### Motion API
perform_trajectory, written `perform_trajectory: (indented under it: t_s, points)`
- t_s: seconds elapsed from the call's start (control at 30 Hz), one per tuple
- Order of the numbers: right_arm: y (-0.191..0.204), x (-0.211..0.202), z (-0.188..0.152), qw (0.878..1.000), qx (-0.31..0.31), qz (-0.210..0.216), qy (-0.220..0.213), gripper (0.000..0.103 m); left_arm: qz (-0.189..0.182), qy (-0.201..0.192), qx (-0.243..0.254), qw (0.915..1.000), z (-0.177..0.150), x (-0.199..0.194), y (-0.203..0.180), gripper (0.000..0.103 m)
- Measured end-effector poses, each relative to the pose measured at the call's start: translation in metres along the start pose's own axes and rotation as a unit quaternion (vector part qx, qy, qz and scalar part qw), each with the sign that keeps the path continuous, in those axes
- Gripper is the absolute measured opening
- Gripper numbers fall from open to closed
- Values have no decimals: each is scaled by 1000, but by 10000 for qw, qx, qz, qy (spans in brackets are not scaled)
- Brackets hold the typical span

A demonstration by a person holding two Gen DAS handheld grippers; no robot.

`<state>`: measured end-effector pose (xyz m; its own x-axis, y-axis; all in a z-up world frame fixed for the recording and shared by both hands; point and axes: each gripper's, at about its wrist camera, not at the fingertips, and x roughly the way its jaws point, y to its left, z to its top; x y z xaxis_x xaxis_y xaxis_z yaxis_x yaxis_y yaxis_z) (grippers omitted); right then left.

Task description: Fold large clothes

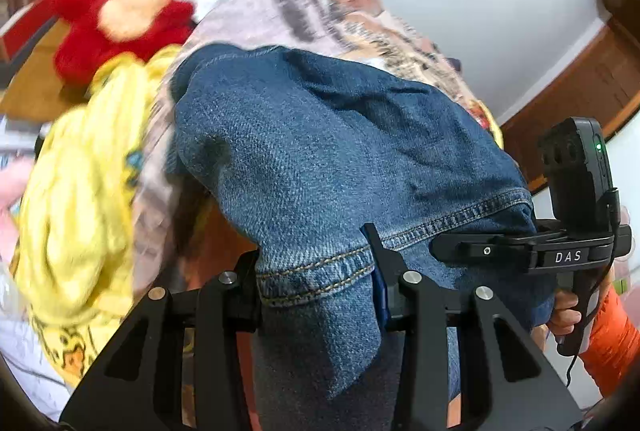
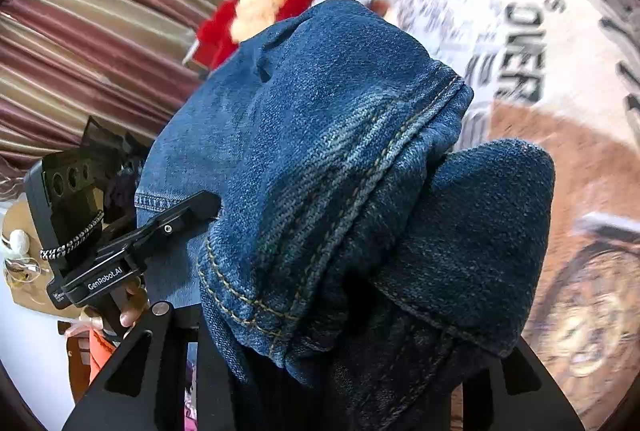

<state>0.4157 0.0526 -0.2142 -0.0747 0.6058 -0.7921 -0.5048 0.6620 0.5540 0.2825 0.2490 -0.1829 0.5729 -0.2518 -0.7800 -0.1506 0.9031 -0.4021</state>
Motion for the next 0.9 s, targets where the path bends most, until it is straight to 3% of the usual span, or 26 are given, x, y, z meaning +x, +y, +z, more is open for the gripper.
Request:
perform_trajectory:
  t_s: [0.17, 0.3, 0.37, 0.5, 0.73, 0.9]
  points:
    - [0, 56, -5, 9982, 152, -174, 549, 38, 129, 420, -252, 9987, -25, 29, 35, 41]
    - [-10, 77, -6, 9975, 112, -235, 659, 47, 422, 568, -157, 9974, -42, 50, 46, 56]
    - [-9, 75, -7, 9975, -129, -273, 645, 51, 419, 472, -160, 9979, -48, 50, 48, 61]
    - [-13, 60, -13, 9963, -452, -483, 551, 69, 524, 411, -221, 9975, -55, 46, 49, 70]
    - [-18, 19, -36, 9936, -914, -615, 246, 73, 737, 359, -194, 9964, -77, 22, 47, 73]
    - [-30, -6, -55, 9935, -893, -709, 42, 73, 951, 363, -229, 9945, -96, 3, 50, 76]
